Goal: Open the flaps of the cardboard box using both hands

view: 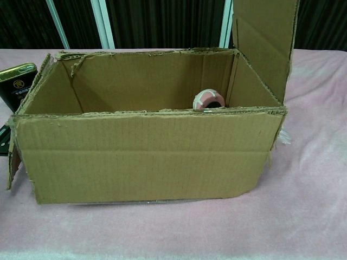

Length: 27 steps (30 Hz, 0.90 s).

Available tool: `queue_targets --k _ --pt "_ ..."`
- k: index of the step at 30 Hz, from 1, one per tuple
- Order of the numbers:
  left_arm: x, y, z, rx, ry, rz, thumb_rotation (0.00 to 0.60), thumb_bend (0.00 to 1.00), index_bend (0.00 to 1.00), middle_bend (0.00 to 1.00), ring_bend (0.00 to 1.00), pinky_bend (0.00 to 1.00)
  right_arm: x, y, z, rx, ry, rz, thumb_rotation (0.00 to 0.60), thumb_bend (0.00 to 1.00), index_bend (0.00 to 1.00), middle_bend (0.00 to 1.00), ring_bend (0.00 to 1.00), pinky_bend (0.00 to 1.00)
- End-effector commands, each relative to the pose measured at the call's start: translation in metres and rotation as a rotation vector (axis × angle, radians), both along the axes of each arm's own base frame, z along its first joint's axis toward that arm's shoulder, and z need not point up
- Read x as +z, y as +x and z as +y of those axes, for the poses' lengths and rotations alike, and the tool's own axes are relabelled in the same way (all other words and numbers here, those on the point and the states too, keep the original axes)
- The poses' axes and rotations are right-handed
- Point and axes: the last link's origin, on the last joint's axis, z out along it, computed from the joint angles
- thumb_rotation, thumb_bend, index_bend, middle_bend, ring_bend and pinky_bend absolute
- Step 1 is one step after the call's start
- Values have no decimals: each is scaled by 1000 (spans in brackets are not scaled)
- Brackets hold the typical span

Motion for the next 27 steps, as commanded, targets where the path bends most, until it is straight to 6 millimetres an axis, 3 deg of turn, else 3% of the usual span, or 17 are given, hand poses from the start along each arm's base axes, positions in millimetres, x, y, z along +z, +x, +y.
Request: queue_targets --k 1,16,27 --pt "0 0 0 -1 -2 -1 600 123 0 0 23 114 8 -10 0 -12 -9 17 600 283 83 84 15 222" --pt "-2 1 -2 1 -12 -7 600 123 0 0 23 114 17 -39 6 -55 -3 53 600 283 84 79 15 222" --pt "-2 1 -2 5 -15 -12 600 123 0 0 23 114 24 -64 -5 -126 -37 73 600 284 84 77 15 222"
